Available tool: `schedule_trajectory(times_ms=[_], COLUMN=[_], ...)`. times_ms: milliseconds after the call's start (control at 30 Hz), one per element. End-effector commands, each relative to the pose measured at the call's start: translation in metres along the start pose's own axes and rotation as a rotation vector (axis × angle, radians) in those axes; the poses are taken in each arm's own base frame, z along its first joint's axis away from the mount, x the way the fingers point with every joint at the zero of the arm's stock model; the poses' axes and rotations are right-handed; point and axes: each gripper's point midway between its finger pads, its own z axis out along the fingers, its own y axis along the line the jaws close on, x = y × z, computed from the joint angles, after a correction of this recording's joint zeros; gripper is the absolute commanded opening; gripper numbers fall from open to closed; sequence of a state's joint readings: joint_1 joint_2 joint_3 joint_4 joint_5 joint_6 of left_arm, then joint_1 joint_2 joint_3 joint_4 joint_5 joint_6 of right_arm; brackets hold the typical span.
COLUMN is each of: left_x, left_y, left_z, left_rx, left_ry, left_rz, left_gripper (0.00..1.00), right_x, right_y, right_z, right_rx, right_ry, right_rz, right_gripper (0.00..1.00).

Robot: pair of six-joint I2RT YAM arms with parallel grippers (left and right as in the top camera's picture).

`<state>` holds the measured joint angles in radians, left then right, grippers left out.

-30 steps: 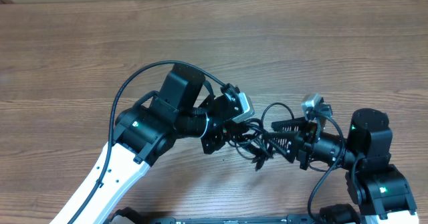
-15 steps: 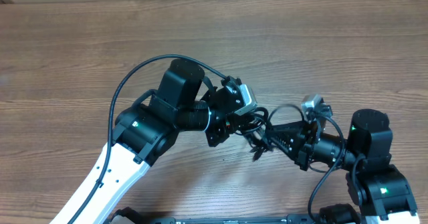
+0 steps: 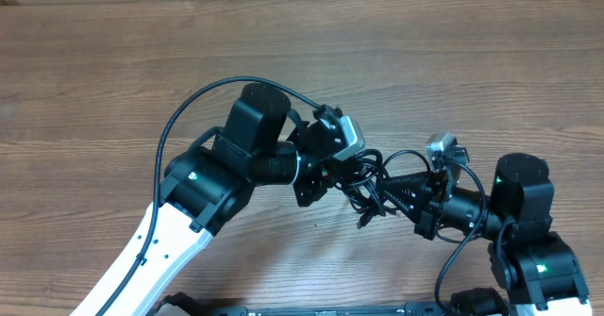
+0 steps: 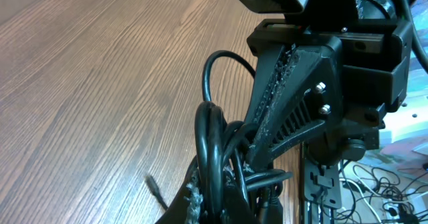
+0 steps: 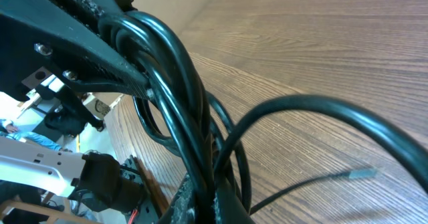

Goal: Untangle cables

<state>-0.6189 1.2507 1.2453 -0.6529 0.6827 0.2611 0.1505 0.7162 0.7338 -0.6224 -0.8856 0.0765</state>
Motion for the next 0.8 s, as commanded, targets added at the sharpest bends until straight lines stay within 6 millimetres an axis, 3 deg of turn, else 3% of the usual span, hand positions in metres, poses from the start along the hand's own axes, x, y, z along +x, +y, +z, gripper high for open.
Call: schedule_trajectory(times_ms=[0,367,567,767], left_x=[-0.007,0.021,0.029,0.03], left_y=[-0.015,-0.004,-0.016,-0.039], left_z=[0.0,0.0,0.001,0.011], left_rx=[0.03,-0.054,-0.004,0.068], left_ry=[-0.014,0.106,0.134,0.154], left_rz=[0.019,-0.044,-0.066,-0.039], left_gripper=[0.04,0.04,0.04,0.04], right_x=[-0.007,-0.014,-0.024,-0.024], right_y=[0.004,0.008,0.014,0.014], right_z=[-0.003,-0.005,-0.009,-0.009], right_rx=[-0.001,-0.004,-0.008,-0.008], right_ry=[-0.018,-0.032,-0.052,-0.052], right_rz=[-0.025,-0.009,0.018,0.023], right_gripper=[0.04,0.04,0.04,0.04])
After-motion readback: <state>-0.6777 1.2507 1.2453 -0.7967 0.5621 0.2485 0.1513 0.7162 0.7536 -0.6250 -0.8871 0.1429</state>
